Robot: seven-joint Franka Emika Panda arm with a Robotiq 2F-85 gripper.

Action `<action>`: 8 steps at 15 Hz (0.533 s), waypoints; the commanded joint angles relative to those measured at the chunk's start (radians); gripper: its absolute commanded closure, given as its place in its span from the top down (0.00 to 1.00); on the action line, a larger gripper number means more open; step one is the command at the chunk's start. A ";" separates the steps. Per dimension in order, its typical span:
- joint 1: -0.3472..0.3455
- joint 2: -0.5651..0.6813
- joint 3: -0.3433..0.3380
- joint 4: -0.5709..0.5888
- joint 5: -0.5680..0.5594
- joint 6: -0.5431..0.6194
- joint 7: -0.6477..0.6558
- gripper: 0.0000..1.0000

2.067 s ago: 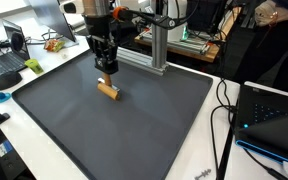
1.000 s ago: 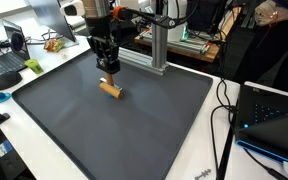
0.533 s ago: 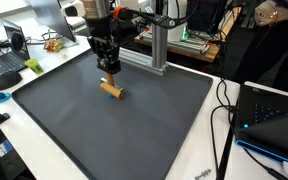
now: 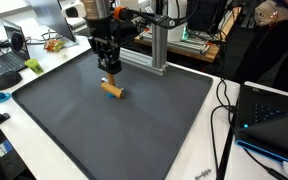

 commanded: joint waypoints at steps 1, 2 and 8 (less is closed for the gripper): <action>-0.003 0.042 0.008 0.019 0.039 -0.048 -0.038 0.22; -0.001 0.044 0.005 0.021 0.035 -0.043 -0.034 0.22; 0.001 0.057 -0.002 0.036 0.026 -0.009 -0.022 0.22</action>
